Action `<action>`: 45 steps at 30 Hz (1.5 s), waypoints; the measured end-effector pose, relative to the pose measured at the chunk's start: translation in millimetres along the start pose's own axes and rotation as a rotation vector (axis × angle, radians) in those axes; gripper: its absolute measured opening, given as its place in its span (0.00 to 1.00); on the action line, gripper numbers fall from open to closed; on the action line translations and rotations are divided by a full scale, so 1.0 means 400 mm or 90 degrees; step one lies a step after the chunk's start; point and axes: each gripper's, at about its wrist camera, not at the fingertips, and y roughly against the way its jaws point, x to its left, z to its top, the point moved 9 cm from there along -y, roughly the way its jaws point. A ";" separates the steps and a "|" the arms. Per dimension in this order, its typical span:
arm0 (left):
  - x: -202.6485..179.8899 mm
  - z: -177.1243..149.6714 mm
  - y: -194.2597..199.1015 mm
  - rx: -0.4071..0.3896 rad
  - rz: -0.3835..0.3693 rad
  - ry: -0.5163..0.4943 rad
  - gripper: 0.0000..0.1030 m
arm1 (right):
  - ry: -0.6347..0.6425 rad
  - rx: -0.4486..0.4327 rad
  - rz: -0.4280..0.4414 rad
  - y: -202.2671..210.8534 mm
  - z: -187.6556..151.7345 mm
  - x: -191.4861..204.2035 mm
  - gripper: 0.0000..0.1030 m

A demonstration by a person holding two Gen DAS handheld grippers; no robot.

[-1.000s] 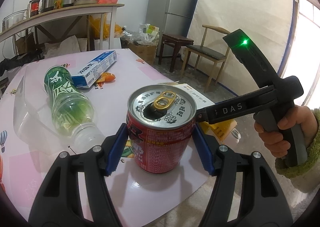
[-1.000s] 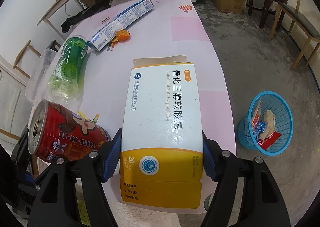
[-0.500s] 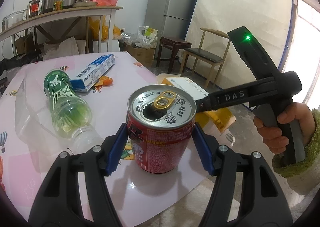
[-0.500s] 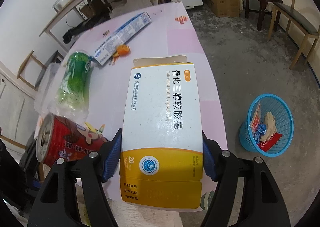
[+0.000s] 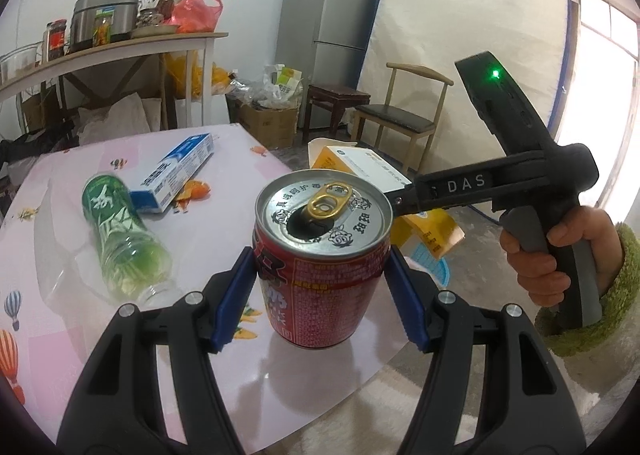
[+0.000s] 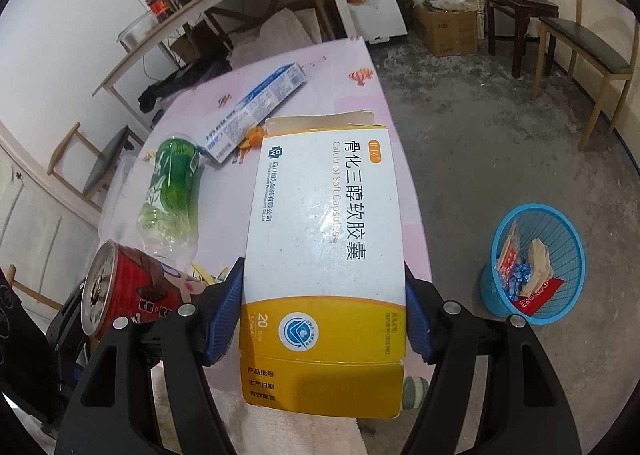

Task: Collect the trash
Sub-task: 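Carry both items over the blue wastebasket and open both tools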

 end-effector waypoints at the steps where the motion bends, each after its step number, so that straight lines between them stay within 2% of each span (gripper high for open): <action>1: -0.006 0.005 -0.001 -0.001 -0.003 0.000 0.60 | -0.005 -0.003 0.002 0.006 -0.001 -0.007 0.66; 8: -0.056 0.071 -0.006 -0.025 -0.020 -0.022 0.60 | -0.043 -0.043 -0.003 0.079 0.006 -0.071 0.66; 18: -0.106 0.137 -0.064 -0.009 -0.037 -0.027 0.60 | -0.105 -0.096 -0.013 0.159 0.005 -0.191 0.66; 23: -0.155 0.198 -0.097 -0.002 -0.080 -0.025 0.60 | -0.164 -0.130 -0.020 0.218 -0.009 -0.279 0.66; 27: -0.209 0.248 -0.149 0.021 -0.130 -0.029 0.60 | -0.227 -0.151 -0.055 0.262 -0.031 -0.381 0.66; 31: -0.265 0.270 -0.247 0.085 -0.171 -0.019 0.60 | -0.299 -0.162 -0.064 0.276 -0.065 -0.482 0.66; 34: -0.301 0.270 -0.324 0.130 -0.176 -0.024 0.60 | -0.350 -0.160 -0.058 0.255 -0.097 -0.554 0.66; 39: -0.375 0.240 -0.481 0.229 -0.186 -0.022 0.60 | -0.441 -0.123 -0.031 0.159 -0.164 -0.677 0.66; 45: -0.437 0.185 -0.680 0.336 -0.185 -0.002 0.60 | -0.523 -0.080 -0.031 0.033 -0.215 -0.800 0.66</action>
